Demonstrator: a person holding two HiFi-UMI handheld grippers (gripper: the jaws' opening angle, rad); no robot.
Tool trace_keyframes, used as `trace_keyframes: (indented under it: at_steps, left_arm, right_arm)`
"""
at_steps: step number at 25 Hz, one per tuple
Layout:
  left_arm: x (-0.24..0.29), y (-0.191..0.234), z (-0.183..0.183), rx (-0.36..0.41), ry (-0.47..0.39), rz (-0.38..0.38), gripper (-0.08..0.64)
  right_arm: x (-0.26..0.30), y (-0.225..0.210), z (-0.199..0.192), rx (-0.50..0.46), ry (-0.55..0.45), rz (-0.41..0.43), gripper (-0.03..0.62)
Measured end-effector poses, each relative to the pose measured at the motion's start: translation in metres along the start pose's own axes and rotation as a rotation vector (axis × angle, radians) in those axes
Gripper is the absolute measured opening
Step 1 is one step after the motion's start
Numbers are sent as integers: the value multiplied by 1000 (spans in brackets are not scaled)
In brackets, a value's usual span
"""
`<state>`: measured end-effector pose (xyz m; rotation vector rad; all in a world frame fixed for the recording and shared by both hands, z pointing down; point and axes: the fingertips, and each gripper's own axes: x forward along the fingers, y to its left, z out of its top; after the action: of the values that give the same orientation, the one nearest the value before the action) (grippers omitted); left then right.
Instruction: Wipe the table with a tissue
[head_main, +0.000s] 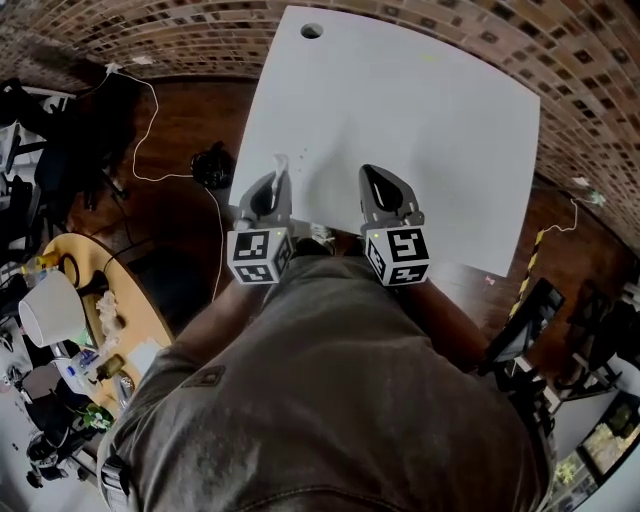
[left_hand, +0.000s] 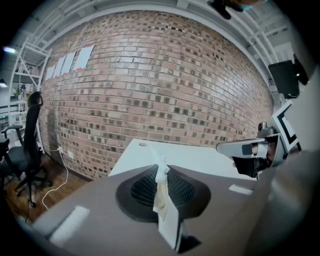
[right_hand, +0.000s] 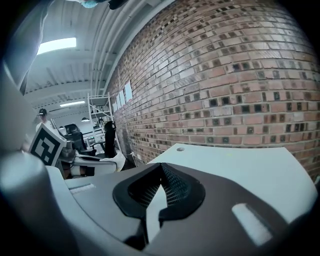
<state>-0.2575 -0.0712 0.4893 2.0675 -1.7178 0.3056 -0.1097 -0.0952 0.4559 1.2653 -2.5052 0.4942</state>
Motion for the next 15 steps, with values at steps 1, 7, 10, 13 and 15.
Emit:
trace_keyframes:
  at_steps: [1, 7, 10, 13, 15]
  left_arm:
    - [3, 2, 2, 8, 0, -6, 25]
    - [15, 5, -4, 8, 30, -14, 26]
    - [20, 4, -14, 6, 55, -12, 25]
    - [25, 7, -28, 10, 96, -4, 25]
    - [27, 10, -40, 12, 130, 5, 25]
  right_arm:
    - [2, 0, 0, 2, 4, -6, 14]
    - [6, -3, -5, -1, 32, -14, 14]
    - [9, -7, -7, 5, 41, -14, 14]
    - [13, -10, -13, 17, 54, -15, 14]
    - [14, -13, -18, 32, 65, -16, 14]
